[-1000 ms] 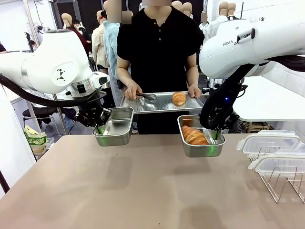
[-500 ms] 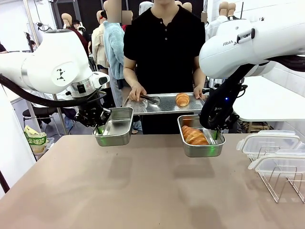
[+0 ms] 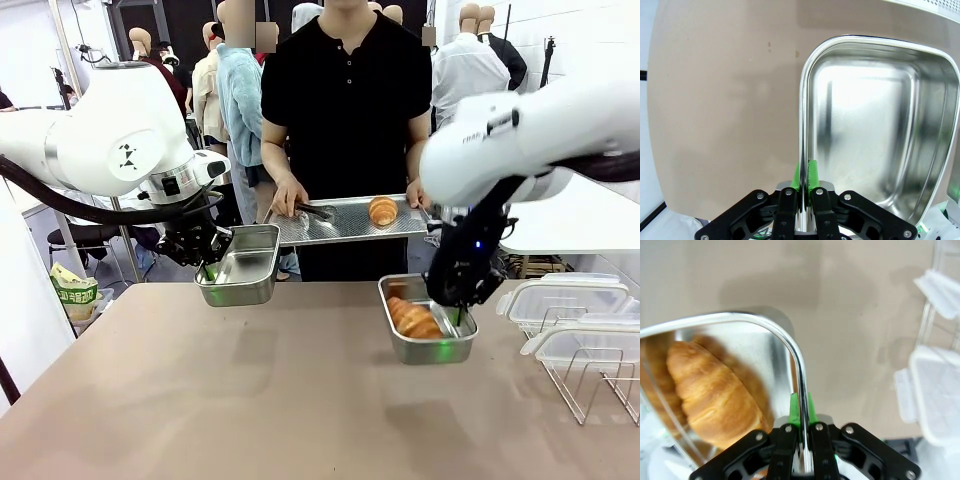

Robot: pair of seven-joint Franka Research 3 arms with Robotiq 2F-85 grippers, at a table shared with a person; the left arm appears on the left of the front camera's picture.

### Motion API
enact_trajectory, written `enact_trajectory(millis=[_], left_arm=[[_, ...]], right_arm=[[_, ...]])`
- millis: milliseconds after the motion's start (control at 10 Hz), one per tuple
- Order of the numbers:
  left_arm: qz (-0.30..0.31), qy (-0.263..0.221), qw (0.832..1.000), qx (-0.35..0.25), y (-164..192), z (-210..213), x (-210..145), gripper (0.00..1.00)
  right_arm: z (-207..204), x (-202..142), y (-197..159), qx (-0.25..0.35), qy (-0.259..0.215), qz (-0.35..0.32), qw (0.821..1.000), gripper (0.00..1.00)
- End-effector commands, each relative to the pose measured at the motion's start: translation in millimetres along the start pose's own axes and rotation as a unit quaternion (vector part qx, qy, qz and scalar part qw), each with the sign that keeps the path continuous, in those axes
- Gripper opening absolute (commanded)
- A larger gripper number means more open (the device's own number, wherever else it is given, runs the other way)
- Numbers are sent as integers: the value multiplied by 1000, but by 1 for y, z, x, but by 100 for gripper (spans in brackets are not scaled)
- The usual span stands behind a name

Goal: Place the bread in airtight containers.
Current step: Once an object is inside an Airtight Container , place the container in the center of the table.

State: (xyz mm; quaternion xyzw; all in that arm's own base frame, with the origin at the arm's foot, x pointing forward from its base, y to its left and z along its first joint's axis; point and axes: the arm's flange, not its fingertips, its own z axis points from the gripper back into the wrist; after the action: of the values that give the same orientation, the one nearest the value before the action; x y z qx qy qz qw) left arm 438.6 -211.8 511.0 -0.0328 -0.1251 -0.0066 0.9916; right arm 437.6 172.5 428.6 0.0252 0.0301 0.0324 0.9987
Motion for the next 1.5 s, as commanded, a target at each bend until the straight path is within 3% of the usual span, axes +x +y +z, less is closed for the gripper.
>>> enact_trajectory(millis=[0,300,600,1300,1400], left_arm=[[1,-3,1000,-2,1,3,1,0],[1,-3,1000,-2,1,3,1,0],[1,-3,1000,-2,1,3,1,0],[1,-3,1000,-2,1,3,1,0],[1,-3,1000,-2,1,3,1,0]], right_arm=[[-28,1,-8,14,-30,14,999,0],[-65,-5,-9,-6,-72,-12,997,0],[-90,-1,-12,-10,-47,-23,999,0],[-102,9,-15,-1,-23,-23,999,0],[-102,9,-15,1,-21,-23,1000,8]])
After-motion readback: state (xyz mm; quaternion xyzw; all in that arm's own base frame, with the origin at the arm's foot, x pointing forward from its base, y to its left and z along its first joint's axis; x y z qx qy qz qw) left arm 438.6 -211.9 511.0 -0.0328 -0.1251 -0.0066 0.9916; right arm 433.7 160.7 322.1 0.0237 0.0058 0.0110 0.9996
